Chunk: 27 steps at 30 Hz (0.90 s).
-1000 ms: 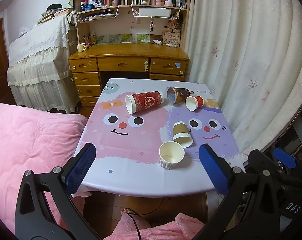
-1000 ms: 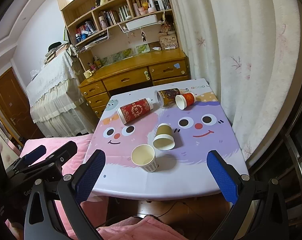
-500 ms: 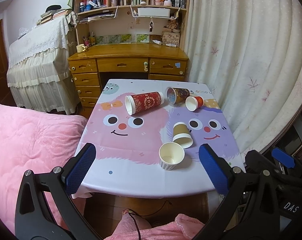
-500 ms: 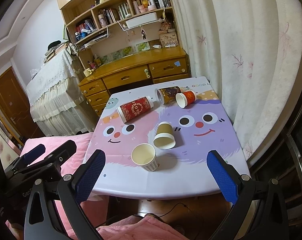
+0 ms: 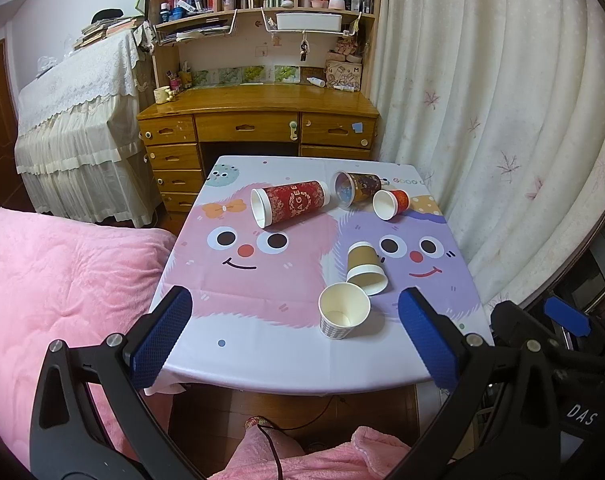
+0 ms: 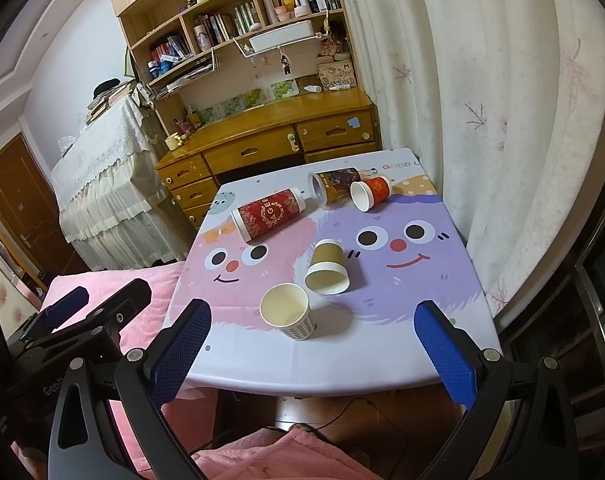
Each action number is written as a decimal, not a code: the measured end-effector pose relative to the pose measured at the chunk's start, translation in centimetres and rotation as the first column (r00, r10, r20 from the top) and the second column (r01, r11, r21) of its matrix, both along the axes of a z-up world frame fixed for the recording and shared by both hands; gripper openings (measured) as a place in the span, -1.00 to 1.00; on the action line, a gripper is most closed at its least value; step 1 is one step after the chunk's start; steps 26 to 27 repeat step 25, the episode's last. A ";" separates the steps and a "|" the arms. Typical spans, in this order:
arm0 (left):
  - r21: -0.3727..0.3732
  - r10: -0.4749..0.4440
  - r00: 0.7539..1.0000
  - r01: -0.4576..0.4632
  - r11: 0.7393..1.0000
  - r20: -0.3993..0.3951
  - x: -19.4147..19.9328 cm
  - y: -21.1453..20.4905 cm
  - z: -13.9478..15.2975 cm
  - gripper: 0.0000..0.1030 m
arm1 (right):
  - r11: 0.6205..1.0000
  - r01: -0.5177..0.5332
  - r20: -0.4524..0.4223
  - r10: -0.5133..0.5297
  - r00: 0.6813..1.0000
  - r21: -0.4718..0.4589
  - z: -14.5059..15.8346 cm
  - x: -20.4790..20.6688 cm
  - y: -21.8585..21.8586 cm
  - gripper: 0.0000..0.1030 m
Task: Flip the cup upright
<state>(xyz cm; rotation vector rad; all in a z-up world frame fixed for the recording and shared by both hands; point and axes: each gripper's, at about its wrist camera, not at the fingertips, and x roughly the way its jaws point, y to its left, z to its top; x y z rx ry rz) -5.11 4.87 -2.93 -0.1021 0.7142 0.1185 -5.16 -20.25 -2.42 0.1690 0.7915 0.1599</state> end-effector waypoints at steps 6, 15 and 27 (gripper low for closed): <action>-0.006 0.006 1.000 -0.006 1.000 -0.009 0.0 0.4 -0.6 0.99 | 1.000 -0.001 -0.002 0.001 1.000 0.000 -0.1 0.0 0.0 0.99; -0.003 0.007 1.000 -0.007 1.000 -0.013 0.2 0.6 -0.6 0.99 | 0.999 -0.038 -0.037 0.039 0.999 0.029 -1.4 -0.1 -0.2 0.99; -0.004 0.003 1.000 -0.003 1.000 -0.012 0.2 0.8 -0.6 0.99 | 0.998 -0.020 -0.042 0.023 0.999 0.059 -1.4 0.0 -0.9 0.99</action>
